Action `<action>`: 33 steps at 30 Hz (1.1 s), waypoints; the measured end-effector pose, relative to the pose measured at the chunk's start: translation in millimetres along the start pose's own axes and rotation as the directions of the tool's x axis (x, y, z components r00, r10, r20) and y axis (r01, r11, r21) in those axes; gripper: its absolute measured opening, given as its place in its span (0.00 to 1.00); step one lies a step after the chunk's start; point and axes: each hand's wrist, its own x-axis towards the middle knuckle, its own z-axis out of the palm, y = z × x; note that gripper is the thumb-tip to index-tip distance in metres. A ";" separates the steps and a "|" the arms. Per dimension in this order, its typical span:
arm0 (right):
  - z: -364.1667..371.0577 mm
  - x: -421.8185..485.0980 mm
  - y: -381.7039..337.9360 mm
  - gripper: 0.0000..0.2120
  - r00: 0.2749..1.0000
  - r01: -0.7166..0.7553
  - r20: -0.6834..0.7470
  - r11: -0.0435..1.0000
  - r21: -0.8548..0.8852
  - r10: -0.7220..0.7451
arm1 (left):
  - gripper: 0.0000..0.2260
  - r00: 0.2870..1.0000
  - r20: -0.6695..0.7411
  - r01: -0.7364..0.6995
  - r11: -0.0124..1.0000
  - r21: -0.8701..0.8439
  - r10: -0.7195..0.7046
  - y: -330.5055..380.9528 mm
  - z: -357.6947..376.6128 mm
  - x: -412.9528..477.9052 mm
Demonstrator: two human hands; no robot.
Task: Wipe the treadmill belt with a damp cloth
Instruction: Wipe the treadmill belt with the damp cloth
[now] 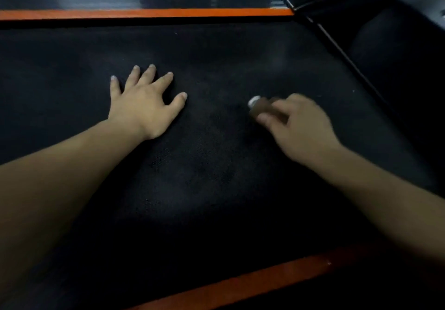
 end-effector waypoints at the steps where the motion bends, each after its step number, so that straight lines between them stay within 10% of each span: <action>1: -1.9 -18.6 -14.0 0.15 0.994 0.099 0.048 0.995 0.030 -0.100 | 0.33 1.000 0.005 0.000 1.000 0.009 0.000 0.3 -0.8 -0.2; 6: -15.6 -53.9 -16.9 0.22 0.947 0.293 0.120 0.955 0.054 -0.297 | 0.32 0.995 0.091 0.048 0.998 -0.044 -0.044 11.7 -12.3 -7.0; 11: -19.5 -19.3 40.5 0.14 0.994 -0.094 -0.044 0.995 0.041 0.096 | 0.32 0.998 0.055 0.016 0.979 -0.203 -0.005 61.0 -3.6 -21.9; 18: -23.5 -43.1 29.9 0.15 0.941 0.314 0.102 0.944 0.099 -0.323 | 0.30 0.996 0.070 0.055 0.996 -0.072 -0.050 98.5 14.3 -12.7; 23: -18.4 17.3 76.0 0.12 0.990 -0.131 -0.047 0.990 0.044 0.133 | 0.32 0.997 0.057 0.053 0.998 -0.035 -0.051 99.4 15.8 -14.7; 28: -17.8 -9.5 47.8 0.11 0.975 0.192 0.081 0.968 0.158 -0.207 | 0.32 0.999 0.045 0.028 1.000 -0.010 -0.028 100.3 16.3 -15.6; 33: -10.4 74.0 90.0 0.14 0.993 -0.103 -0.048 0.994 0.031 0.105 | 0.32 0.998 0.049 0.047 0.999 -0.026 -0.046 101.4 17.7 -14.7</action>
